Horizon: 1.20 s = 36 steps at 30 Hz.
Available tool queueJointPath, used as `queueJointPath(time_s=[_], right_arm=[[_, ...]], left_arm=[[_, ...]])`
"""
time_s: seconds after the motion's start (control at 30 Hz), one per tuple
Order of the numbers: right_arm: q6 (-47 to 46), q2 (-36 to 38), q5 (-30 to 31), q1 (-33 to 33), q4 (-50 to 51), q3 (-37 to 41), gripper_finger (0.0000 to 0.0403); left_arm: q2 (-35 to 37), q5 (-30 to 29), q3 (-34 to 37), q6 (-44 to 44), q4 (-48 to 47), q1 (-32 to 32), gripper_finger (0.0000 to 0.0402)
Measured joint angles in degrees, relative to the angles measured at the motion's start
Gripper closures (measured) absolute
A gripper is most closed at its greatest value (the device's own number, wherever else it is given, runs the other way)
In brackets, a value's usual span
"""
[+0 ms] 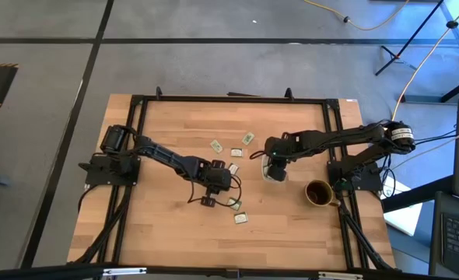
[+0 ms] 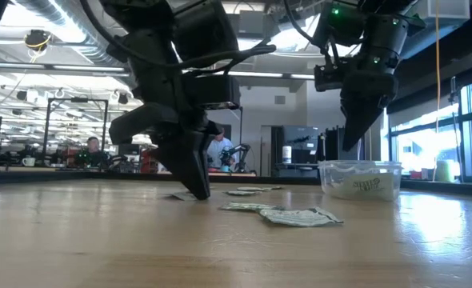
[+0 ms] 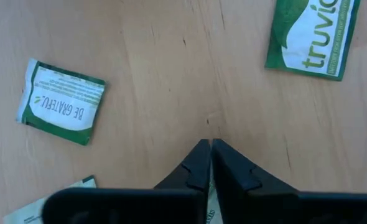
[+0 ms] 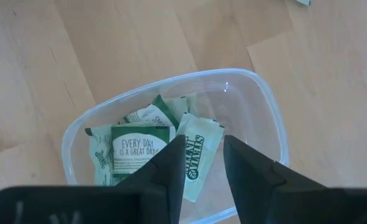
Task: Pick and place items into bin
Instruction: Put the stevia packet into the transparent bin
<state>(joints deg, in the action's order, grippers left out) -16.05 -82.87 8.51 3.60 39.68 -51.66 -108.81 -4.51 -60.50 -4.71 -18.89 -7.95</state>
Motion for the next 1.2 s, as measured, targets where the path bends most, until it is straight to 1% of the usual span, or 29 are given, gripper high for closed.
queueJointPath(time_s=[0.07, 0.27, 0.37, 0.57, 0.67, 0.8, 0.93, 1.0, 1.1, 1.2], right_arm=[[0.00, -0.02, 0.00, 0.00, 0.01, 0.00, 0.0291], [0.00, 0.00, -0.02, 0.00, 0.02, 0.00, 0.0291], [-0.24, 0.00, -0.02, 0.00, -0.05, 0.00, 0.0291], [-0.31, 0.00, -0.02, 0.00, -1.32, 0.00, 0.0291], [0.07, 0.00, -0.01, -0.04, -4.85, 0.00, 0.0291], [4.87, 0.07, 0.00, -0.83, -13.68, 0.00, 0.0291], [11.96, 0.09, -0.15, -1.87, -24.18, 0.00, 0.0291], [15.34, 0.09, -0.13, -2.54, -29.65, 0.00, 0.0291], [18.35, 0.09, 0.07, -3.34, -37.23, 0.00, 0.0291], [20.72, 0.13, 0.03, -3.54, -41.02, -0.02, 0.0291]], left_arm=[[-0.01, -0.22, 0.01, -0.01, -0.06, 0.01, 0.0397], [1.00, -0.51, 0.18, -0.09, -0.46, 0.06, 0.0400], [3.62, -0.79, 0.75, -0.48, -2.39, 0.14, 0.0400], [10.83, -1.48, 0.38, -1.06, 0.38, -0.19, 0.0400], [13.89, -6.40, 0.51, -1.59, 2.51, -0.21, 0.0399], [16.68, -18.00, 0.31, -2.74, 7.44, -0.25, 0.0400], [17.39, -31.26, 0.31, -4.65, 13.62, -0.22, 0.0399], [17.37, -36.17, 0.31, -6.58, 16.83, -0.21, 0.0399], [17.11, -37.47, 0.29, -9.30, 22.01, -0.20, 0.0400], [17.02, -37.62, 0.29, -13.04, 23.09, -0.95, 0.0400]])
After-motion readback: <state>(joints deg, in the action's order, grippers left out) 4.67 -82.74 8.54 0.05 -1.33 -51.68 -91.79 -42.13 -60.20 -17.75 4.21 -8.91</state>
